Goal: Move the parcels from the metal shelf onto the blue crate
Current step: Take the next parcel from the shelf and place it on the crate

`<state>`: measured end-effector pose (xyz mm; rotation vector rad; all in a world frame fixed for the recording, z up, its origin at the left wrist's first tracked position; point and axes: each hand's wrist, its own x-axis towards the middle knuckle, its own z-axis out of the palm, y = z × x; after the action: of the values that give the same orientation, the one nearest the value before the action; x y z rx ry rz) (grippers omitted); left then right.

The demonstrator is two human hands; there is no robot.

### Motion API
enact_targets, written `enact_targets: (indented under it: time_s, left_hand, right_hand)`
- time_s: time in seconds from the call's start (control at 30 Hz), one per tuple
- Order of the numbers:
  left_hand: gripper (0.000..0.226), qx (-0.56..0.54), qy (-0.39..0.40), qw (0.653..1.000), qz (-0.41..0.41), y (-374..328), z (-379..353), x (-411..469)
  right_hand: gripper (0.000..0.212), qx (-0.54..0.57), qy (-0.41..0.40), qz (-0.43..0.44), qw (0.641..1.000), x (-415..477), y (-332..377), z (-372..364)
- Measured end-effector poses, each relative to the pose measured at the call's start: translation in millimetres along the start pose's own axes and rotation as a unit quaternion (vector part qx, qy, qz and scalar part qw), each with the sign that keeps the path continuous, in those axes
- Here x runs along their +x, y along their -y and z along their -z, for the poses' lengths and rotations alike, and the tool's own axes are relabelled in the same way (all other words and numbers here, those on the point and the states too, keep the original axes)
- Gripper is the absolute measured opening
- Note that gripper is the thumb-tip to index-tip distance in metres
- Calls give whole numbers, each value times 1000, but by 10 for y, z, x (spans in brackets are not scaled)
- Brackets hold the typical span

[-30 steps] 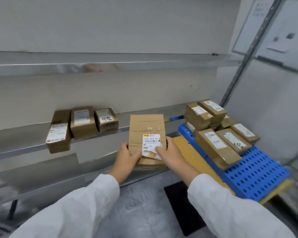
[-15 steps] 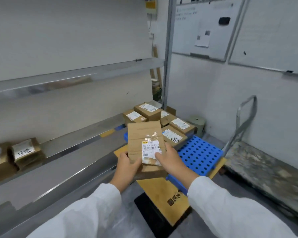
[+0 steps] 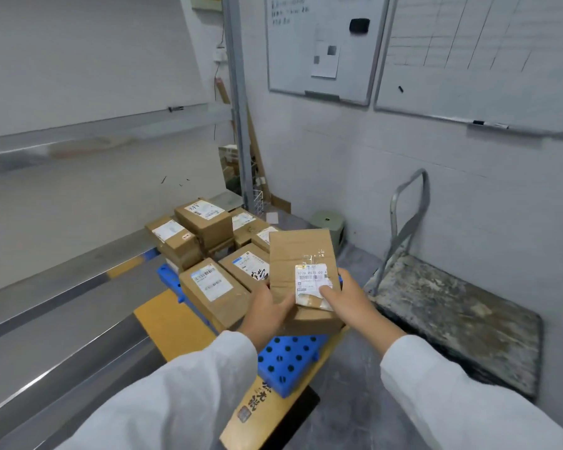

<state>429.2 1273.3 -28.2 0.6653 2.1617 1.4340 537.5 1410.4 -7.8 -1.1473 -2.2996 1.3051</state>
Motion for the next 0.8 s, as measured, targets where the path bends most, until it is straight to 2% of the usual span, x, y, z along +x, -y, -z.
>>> enact_targets:
  time_s: [0.17, 0.33, 0.5, 0.8]
  left_hand:
    - [49, 21, 2, 1000, 21, -101, -269, 592]
    - [51, -14, -9, 1000, 20, -177, -358, 1290]
    - [58, -31, -45, 998, 37, -199, -215, 2045]
    - [60, 39, -132, 987, 88, -1, 96, 2877]
  right_hand:
    - [47, -6, -9, -2, 1000, 538, -57, 177]
    - [50, -26, -3, 14, 1000, 1293, 111, 231]
    - [51, -58, 29, 43, 997, 2165, 447, 80]
    - [51, -55, 102, 85, 990, 3168, 709, -416]
